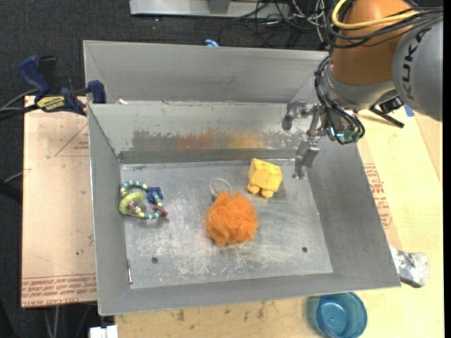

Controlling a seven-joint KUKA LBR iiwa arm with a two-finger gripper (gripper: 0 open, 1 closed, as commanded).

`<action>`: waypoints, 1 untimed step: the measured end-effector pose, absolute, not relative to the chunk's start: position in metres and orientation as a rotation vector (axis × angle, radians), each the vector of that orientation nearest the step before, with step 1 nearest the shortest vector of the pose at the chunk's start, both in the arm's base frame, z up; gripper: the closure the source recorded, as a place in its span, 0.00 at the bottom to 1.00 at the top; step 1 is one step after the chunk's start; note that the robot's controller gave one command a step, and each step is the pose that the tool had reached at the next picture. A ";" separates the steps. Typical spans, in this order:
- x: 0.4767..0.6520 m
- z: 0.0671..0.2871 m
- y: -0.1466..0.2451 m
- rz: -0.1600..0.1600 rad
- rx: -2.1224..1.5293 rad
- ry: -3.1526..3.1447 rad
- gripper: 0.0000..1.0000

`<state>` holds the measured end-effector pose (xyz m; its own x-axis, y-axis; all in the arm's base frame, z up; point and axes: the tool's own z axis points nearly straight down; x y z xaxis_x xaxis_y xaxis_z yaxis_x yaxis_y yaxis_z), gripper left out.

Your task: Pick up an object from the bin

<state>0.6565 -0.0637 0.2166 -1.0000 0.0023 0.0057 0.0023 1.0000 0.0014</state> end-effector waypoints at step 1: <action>0.658 0.222 -0.064 -0.001 -0.001 -3.144 0.00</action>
Offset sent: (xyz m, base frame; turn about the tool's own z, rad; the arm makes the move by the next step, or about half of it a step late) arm -0.0065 0.0185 -0.1466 0.0870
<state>0.6580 -0.0635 0.2218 -1.0000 0.0009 -0.0026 0.0009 1.0000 0.0004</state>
